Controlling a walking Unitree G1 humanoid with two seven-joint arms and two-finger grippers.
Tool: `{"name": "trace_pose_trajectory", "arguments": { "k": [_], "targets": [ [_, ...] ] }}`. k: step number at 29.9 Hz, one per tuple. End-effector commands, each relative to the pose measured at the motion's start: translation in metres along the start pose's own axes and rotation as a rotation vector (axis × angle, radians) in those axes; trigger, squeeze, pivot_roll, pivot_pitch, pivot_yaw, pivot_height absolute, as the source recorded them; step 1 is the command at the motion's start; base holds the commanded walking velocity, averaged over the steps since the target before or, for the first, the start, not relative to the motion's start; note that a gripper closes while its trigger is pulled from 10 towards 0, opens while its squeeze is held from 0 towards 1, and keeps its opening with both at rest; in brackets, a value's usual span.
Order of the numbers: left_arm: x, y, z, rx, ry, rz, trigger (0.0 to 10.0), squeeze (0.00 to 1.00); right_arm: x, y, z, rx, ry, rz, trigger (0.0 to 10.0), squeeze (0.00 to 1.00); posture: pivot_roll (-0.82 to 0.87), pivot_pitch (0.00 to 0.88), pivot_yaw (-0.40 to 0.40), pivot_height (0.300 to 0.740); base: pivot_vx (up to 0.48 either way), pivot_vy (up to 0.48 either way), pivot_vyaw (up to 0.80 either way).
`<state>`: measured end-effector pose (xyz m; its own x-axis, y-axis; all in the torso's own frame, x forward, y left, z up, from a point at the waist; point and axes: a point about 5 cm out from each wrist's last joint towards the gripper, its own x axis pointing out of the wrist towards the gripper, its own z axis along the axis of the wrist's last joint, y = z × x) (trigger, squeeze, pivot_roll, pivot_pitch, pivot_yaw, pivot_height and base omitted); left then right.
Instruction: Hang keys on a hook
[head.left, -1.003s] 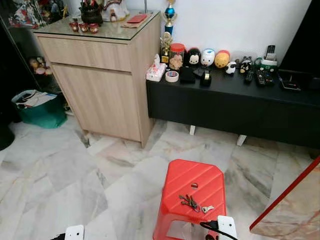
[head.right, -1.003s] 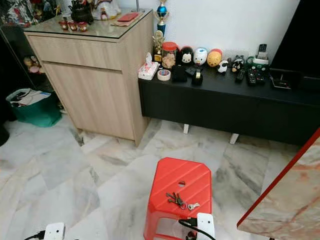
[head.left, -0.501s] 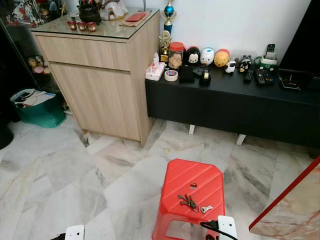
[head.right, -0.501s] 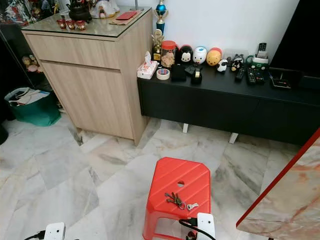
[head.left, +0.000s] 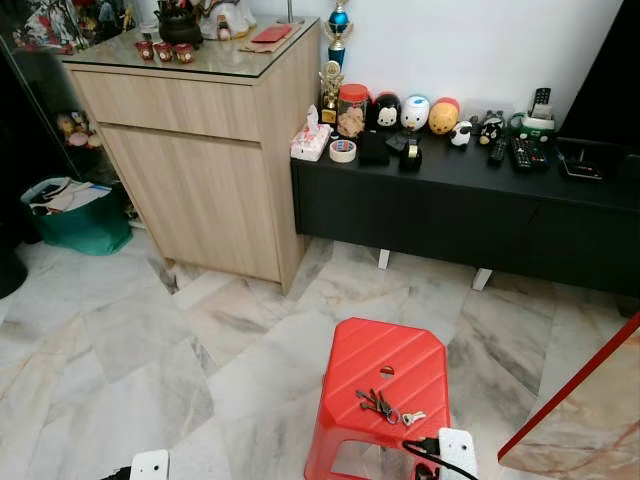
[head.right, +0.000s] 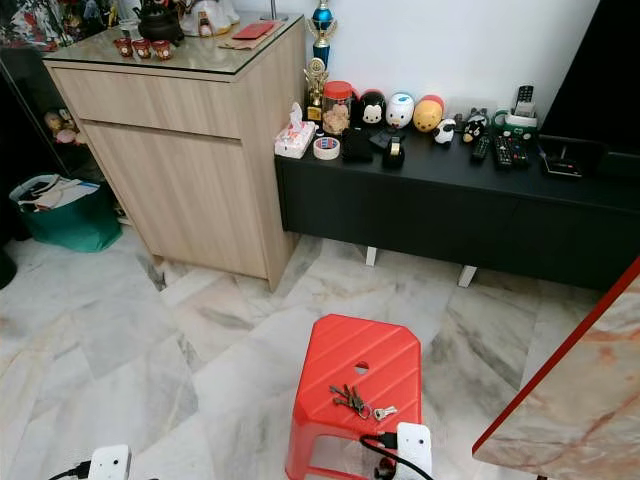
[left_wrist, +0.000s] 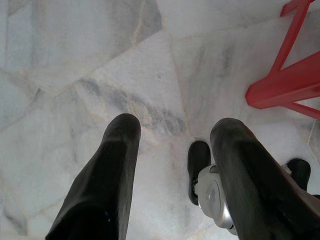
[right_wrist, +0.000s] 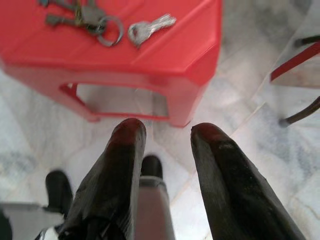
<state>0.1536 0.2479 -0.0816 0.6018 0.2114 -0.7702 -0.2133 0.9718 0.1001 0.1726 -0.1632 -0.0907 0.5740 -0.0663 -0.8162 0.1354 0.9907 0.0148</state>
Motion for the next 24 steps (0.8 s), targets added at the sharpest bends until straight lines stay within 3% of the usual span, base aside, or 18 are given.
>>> {"name": "trace_pose_trajectory", "arguments": {
  "k": [1, 6, 9, 10, 12, 16, 23, 24],
  "targets": [
    [-0.001, 0.0, -0.004, 0.015, 0.013, 0.007, 10.0, 0.0, 0.0, -0.001, 0.004, -0.004, -0.052, -0.017, 10.0, 0.0, 0.03, 0.0, -0.007, 0.74, 0.0, 0.0, 0.0],
    [-0.001, 0.0, -0.004, 0.016, 0.004, 0.007, 10.0, 0.0, -0.002, -0.001, 0.013, 0.0, -0.158, -0.021, 10.0, 0.0, 0.02, 0.0, -0.009, 0.74, 0.0, 0.0, 0.0],
    [-0.001, 0.0, -0.001, 0.037, -0.025, -0.001, 10.0, 0.0, 0.001, -0.003, 0.086, -0.017, -0.399, -0.026, 10.0, 0.0, 0.01, 0.0, -0.012, 0.74, 0.0, 0.0, 0.0],
    [-0.001, 0.0, -0.001, 0.037, -0.025, -0.001, 10.0, 0.0, 0.001, -0.003, 0.086, -0.017, -0.399, -0.026, 10.0, 0.0, 0.01, 0.0, -0.012, 0.74, 0.0, 0.0, 0.0],
    [-0.002, -0.001, 0.003, 0.044, -0.071, -0.005, 10.0, 0.0, -0.002, 0.001, 0.108, -0.036, -0.492, -0.008, 10.0, 0.0, 0.01, 0.0, -0.019, 0.74, 0.0, 0.0, 0.0],
    [-0.003, -0.003, 0.012, 0.032, -0.183, -0.015, 10.0, 0.0, -0.005, 0.009, 0.115, -0.039, -0.548, 0.042, 10.0, 0.0, 0.01, 0.0, -0.027, 0.74, 0.0, 0.0, 0.0],
    [-0.006, -0.005, 0.016, 0.017, -0.25, -0.027, 10.0, 0.0, -0.005, 0.008, 0.11, -0.018, -0.546, 0.037, 10.0, 0.0, 0.01, 0.0, -0.026, 0.74, 0.0, 0.0, 0.0],
    [-0.002, -0.014, 0.061, 0.042, -0.431, -0.036, 10.0, 0.0, -0.006, 0.006, 0.109, -0.011, -0.548, 0.02, 10.0, 0.0, 0.01, 0.0, -0.032, 0.74, 0.0, 0.0, 0.0]
  ]
}}
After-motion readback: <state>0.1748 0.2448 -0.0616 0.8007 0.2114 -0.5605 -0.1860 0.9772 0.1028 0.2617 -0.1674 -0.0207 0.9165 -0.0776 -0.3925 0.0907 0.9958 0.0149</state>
